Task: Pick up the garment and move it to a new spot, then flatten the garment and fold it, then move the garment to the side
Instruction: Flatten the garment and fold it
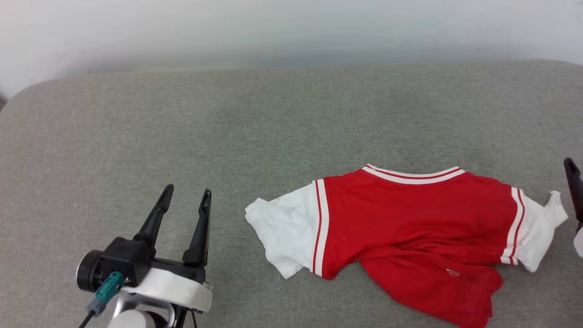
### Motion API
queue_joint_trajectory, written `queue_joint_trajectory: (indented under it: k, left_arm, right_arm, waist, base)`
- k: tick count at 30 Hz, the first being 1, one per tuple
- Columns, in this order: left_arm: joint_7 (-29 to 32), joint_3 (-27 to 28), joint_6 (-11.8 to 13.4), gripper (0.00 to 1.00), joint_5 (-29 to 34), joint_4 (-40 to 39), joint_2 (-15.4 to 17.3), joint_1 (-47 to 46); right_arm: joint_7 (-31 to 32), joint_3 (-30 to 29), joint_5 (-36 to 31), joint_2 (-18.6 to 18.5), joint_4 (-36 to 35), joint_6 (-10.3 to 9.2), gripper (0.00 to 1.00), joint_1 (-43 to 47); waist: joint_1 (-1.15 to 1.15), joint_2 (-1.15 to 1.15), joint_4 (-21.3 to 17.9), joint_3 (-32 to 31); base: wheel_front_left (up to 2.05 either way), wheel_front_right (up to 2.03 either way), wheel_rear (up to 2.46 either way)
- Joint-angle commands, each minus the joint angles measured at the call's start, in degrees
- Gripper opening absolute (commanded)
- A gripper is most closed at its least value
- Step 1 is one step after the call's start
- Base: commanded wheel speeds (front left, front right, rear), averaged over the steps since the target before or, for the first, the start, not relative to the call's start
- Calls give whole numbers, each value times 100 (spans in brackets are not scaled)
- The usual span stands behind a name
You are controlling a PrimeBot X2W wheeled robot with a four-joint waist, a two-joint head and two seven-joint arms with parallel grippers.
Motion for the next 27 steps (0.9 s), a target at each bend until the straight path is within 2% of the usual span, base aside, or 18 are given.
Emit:
queue_joint_trajectory:
  k: [1,5,11,13,19,23,27]
  left_arm:
    - [-13,41,-43,100,-104,1,-21,106]
    - [332,27,-136,100,-242,-11,122,47]
    - [1657,-207,-264,100,-446,-146,372,-286]
    - [2130,-251,-255,100,-526,-238,435,-440]
    - [3591,-494,-203,100,-574,-392,667,-856]
    - [4181,-677,-143,100,-489,-230,735,-1004]
    - [4419,-747,-29,100,-331,-43,802,-1115]
  right_arm:
    - [-93,-26,-102,69,-290,-3,100,159]
    - [-206,-234,-301,310,-1190,-3,100,403]
    - [-177,-508,-750,824,-2511,-3,100,894]
    - [-214,-446,-924,884,-2868,-3,100,1011]
    - [-344,-362,-1013,1056,-3182,-4,100,1041]
    - [-402,-335,-1008,1126,-3143,-4,100,957]
    - [-465,-303,-964,1142,-3064,-4,100,908]
  waist:
    - [0,0,-78,-57]
    - [0,0,-179,-34]
    - [0,0,-335,179]
    - [0,0,-409,294]
    - [0,0,-593,659]
    - [0,0,-688,865]
    - [0,0,-771,1008]
  base:
    - [0,0,0]
    - [0,0,0]
    - [0,0,0]
    - [0,0,0]
    - [0,0,0]
    - [0,0,0]
    - [0,0,0]
